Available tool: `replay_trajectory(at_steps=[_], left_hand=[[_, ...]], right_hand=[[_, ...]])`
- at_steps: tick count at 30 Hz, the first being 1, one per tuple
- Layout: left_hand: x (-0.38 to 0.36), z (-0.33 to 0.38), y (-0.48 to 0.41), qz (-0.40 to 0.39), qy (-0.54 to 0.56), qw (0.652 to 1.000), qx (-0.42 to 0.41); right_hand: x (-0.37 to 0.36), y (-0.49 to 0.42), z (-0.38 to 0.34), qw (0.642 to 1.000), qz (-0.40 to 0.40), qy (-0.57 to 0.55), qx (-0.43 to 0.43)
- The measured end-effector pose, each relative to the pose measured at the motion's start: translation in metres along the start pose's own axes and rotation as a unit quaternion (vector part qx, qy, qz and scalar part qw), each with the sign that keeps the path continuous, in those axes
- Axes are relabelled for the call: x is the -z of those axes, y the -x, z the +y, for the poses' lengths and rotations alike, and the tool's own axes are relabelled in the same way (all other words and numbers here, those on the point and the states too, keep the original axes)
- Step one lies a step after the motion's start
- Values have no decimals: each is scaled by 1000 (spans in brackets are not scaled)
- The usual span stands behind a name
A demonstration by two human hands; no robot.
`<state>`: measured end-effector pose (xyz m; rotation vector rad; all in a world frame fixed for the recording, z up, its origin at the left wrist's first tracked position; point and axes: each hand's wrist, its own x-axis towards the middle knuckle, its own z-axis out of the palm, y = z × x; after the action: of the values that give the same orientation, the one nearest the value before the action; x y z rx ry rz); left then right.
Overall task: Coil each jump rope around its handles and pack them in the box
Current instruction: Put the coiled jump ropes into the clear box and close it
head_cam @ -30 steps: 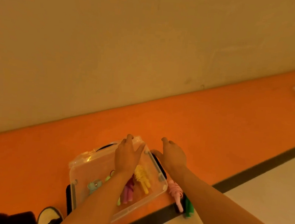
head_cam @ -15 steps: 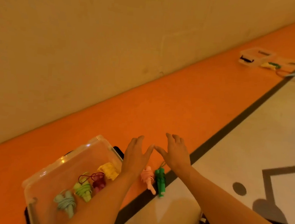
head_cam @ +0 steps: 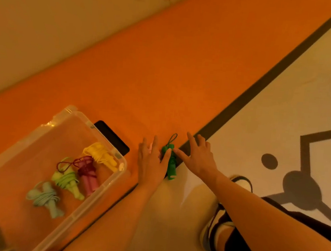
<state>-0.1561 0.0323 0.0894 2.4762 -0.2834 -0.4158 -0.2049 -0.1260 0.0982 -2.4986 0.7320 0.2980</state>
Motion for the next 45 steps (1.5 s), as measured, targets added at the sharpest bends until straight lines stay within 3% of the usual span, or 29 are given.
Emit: replay_trajectory(at_steps=[9, 21, 27, 33, 38, 45], left_hand=[[-36, -57, -23, -28, 11, 998, 53], [-53, -91, -41, -42, -32, 997, 56], [-54, -93, -49, -63, 51, 993, 84], [-52, -93, -53, -47, 47, 995, 79], [-46, -83, -49, -21, 38, 997, 61], [-29, -34, -38, -12, 115, 993, 9]], right_hand=[[-61, -33, 1, 999, -21, -42, 5], [-100, -46, -7, 997, -39, -59, 17], [-110, -45, -8, 994, -50, -98, 10], [-113, -46, -13, 985, -59, -161, -35], [-106, -47, -13, 986, -40, -162, -26], [-46, -41, -6, 987, 63, -149, -12]])
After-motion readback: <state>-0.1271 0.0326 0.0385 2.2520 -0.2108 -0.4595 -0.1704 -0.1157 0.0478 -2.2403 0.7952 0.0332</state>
